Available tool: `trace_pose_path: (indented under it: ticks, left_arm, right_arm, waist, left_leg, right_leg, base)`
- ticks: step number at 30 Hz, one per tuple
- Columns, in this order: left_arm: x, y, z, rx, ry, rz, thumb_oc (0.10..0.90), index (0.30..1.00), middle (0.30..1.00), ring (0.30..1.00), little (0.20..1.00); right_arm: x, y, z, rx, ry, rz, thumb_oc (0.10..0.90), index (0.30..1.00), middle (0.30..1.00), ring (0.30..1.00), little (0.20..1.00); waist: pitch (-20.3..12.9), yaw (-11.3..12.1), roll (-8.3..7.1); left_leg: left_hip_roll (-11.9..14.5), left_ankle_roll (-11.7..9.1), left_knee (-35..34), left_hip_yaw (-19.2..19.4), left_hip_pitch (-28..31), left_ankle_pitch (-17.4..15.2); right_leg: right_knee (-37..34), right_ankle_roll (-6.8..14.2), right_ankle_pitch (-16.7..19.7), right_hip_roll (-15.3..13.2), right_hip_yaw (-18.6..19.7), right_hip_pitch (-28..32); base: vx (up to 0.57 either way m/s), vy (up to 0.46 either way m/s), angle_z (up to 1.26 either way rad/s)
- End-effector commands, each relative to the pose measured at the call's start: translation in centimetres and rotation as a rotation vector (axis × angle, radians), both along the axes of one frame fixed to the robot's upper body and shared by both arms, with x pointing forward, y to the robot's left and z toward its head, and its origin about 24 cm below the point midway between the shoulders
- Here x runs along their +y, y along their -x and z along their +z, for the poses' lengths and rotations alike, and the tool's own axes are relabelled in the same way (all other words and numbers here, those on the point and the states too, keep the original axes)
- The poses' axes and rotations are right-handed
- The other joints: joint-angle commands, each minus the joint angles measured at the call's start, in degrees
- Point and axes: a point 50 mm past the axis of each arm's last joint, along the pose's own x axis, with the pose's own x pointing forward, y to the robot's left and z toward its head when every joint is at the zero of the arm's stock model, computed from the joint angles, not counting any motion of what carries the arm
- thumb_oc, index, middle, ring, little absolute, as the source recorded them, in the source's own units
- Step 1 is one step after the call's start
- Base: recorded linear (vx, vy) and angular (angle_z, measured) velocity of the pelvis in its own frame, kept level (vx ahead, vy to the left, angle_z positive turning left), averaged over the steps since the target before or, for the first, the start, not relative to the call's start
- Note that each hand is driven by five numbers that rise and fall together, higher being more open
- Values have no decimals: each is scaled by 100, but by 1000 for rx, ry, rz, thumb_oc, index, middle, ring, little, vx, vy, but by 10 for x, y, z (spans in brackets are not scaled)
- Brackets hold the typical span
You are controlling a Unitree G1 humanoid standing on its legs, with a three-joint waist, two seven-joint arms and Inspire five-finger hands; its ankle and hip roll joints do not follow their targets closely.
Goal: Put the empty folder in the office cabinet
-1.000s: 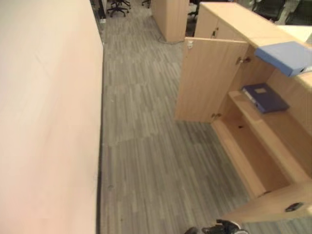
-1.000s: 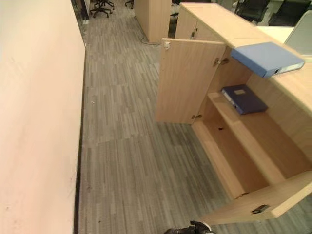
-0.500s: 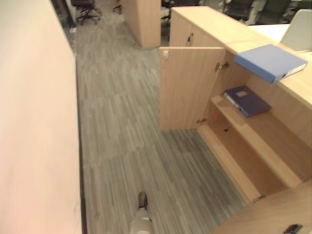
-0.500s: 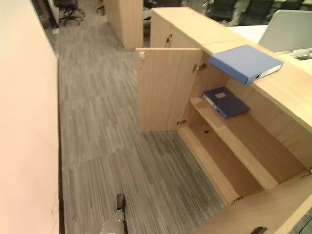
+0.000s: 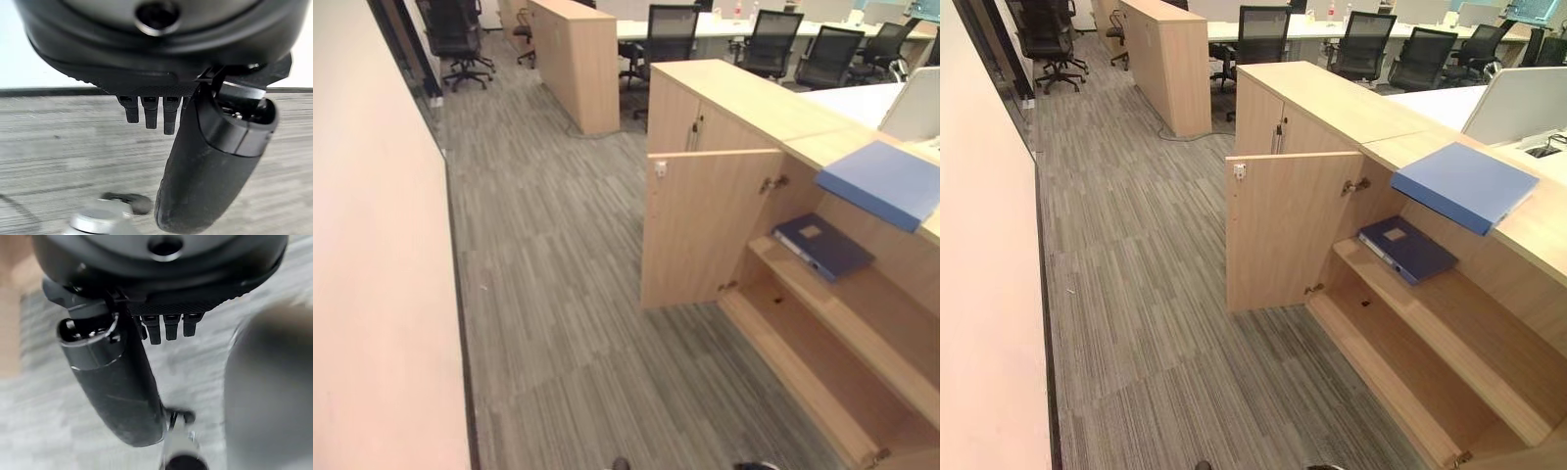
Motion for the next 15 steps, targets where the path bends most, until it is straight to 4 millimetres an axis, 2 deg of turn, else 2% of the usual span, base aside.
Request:
trace_pose_path:
  ticks: [1, 4, 5, 6, 7, 9, 11, 12, 13, 15]
  left_arm:
    - [13, 12, 4, 30, -39, -2, 800, 900, 900, 900, 900]
    - [8, 16, 2, 29, -32, 8, 800, 900, 900, 900, 900]
    - [6, 17, 2, 22, -28, 16, 800, 900, 900, 900, 900]
    - [3, 18, 1, 15, -20, 20, 800, 900, 900, 900, 900]
    - [4, 17, 1, 15, -20, 20, 800, 900, 900, 900, 900]
    - [5, 16, 2, 9, -23, 21, 800, 900, 900, 900, 900]
    - [10, 14, 3, 1, -38, 40, 800, 900, 900, 900, 900]
    - [12, 14, 4, -2, -45, 47, 800, 900, 900, 900, 900]
    - [11, 14, 3, 1, -47, 45, 800, 900, 900, 900, 900]
    - [8, 14, 2, 2, -37, 73, 800, 900, 900, 900, 900]
  right_arm:
    - [-17, -29, 10, -81, 67, 83, 800, 900, 900, 900, 900]
    - [-11, -55, 18, -175, 74, 145, 800, 900, 900, 900, 900]
    - [-10, -64, 22, -211, 78, 158, 800, 900, 900, 900, 900]
    - [-9, -74, 27, -251, 77, 161, 800, 900, 900, 900, 900]
    - [-9, -74, 27, -251, 77, 161, 800, 900, 900, 900, 900]
    - [-10, -76, 28, -260, 79, 146, 800, 900, 900, 900, 900]
    - [-10, -73, 27, -258, 76, 135, 800, 900, 900, 900, 900]
    - [-10, -72, 27, -260, 75, 135, 800, 900, 900, 900, 900]
    - [-11, -70, 26, -259, 78, 130, 800, 900, 900, 900, 900]
    - [-16, -68, 26, -254, 88, 109, 800, 900, 900, 900, 900]
  waist:
    - [222, 139, -73]
    - [368, 25, 123]
    - [450, -39, 183]
    - [621, -153, 189]
    - [624, -159, 195]
    - [708, -200, 75]
    - [711, -150, -53]
    - [634, -70, -145]
    - [561, -29, -218]
    - [479, -81, -232]
  left_leg:
    - [113, -399, -8, -51, -122, -311]
    - [209, -425, -8, 66, 42, -396]
    - [236, -442, -8, 84, 104, -411]
    - [228, -496, -8, 143, 277, -461]
    - [237, -498, -8, 140, 278, -453]
    - [220, -626, -8, 235, 360, -450]
    - [234, -711, -8, 334, 343, -422]
    - [235, -758, -8, 424, 319, -449]
    - [191, -758, -8, 467, 322, -536]
    - [214, -784, -8, 478, 324, -576]
  right_leg:
    - [-463, -287, 76, 602, -117, -289]
    - [-465, -306, -23, 965, -32, -1031]
    - [-535, -301, 19, 1100, 30, -1355]
    - [-1031, -222, 293, 1283, -116, -1741]
    - [-1085, -226, 321, 1308, -136, -1715]
    - [-1987, -129, 669, 1479, -435, -1801]
    - [-2546, -82, 880, 1462, -793, -1752]
    - [-2894, -119, 709, 1471, -1109, -1530]
    - [-2909, -142, 629, 1404, -1323, -1418]
    - [-2862, -185, 667, 1394, -1325, -1429]
  base:
    - [73, 73, 2]
    - [32, 59, -20]
    - [81, 17, -15]
    - [67, -18, -49]
    - [89, -74, -64]
    - [105, -158, -41]
    - [141, -211, 7]
    - [167, -137, 10]
    - [215, -79, 10]
    - [219, -58, -3]
